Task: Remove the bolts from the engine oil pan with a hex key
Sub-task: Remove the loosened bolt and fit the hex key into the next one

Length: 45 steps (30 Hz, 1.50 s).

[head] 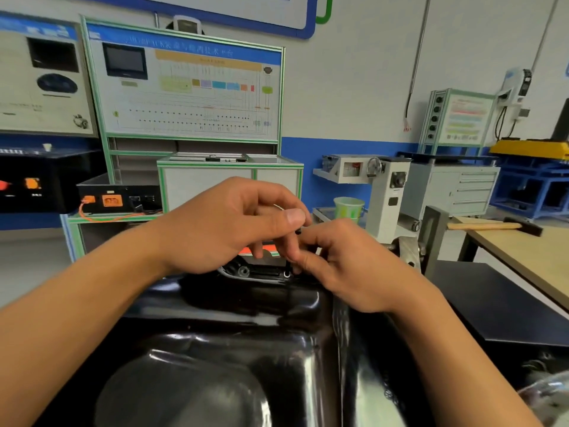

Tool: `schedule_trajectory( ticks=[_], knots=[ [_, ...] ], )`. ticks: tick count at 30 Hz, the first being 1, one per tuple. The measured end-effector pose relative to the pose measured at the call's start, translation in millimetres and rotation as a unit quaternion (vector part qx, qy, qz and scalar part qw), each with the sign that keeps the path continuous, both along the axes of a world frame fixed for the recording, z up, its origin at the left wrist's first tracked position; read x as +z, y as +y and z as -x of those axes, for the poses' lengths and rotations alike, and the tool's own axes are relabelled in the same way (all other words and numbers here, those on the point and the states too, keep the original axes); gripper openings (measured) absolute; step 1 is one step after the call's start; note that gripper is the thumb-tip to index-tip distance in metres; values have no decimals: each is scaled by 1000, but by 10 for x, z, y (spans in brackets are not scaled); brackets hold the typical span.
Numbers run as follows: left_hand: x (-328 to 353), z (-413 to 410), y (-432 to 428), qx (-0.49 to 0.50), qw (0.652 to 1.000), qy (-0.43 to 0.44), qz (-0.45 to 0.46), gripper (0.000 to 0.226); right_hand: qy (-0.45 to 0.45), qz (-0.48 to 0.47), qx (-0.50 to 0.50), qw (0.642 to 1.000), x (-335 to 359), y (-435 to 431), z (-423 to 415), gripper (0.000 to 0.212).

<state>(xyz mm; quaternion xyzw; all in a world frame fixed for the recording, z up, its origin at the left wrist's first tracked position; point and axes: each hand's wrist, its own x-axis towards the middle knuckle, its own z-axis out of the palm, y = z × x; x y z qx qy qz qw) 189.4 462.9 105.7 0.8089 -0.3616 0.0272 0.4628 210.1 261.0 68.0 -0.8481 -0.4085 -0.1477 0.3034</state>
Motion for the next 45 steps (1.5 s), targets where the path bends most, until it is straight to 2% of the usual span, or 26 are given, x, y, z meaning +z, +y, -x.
schedule_trajectory(
  ticks=[5,10,13,15,17,18,20,22,24,27,30,33,35,37,40,43,45],
  knots=[
    [-15,59,-58,44,995,-86,7,29,45,-27,32,998,-7,-12,5,13],
    [-79,67,-191,131,973,-190,-3,53,81,-65,70,992,-10,14,10,5],
    [-68,29,-247,143,984,-108,16,56,96,-92,81,988,-27,46,-6,11],
    [-36,11,-243,136,989,1,57,43,99,-125,89,983,-42,78,-6,14],
    [5,19,-194,74,979,137,132,23,94,-154,81,980,-60,95,-30,26],
    [19,26,-166,38,972,178,146,19,92,-158,73,980,-62,91,-48,30],
    [10,32,-132,-5,977,187,101,32,95,-154,74,981,-55,70,-55,25],
    [-4,38,-144,-7,988,152,32,39,101,-147,91,980,-46,50,-47,16],
    [-1,33,-147,-4,991,135,3,42,96,-145,93,980,-35,46,-32,26],
    [-1,38,-127,-15,989,145,16,44,91,-140,89,982,-34,47,-30,38],
    [-19,48,-159,20,997,74,10,40,80,-144,74,984,-40,60,-37,32],
    [-36,34,-186,79,995,24,49,49,76,-136,66,986,-35,82,-24,7],
    [-38,24,-197,104,992,17,63,52,77,-135,61,986,-33,86,-25,13],
    [-33,21,-206,110,990,45,76,50,78,-135,66,986,-28,78,-24,15],
    [-9,9,-183,95,978,142,117,41,79,-136,56,986,-29,64,-28,14],
    [27,-1,-108,13,955,258,145,31,73,-138,52,986,-34,46,-41,11],
    [27,-3,-66,-51,940,304,148,28,79,-146,52,985,-39,26,-56,11]
  ],
)
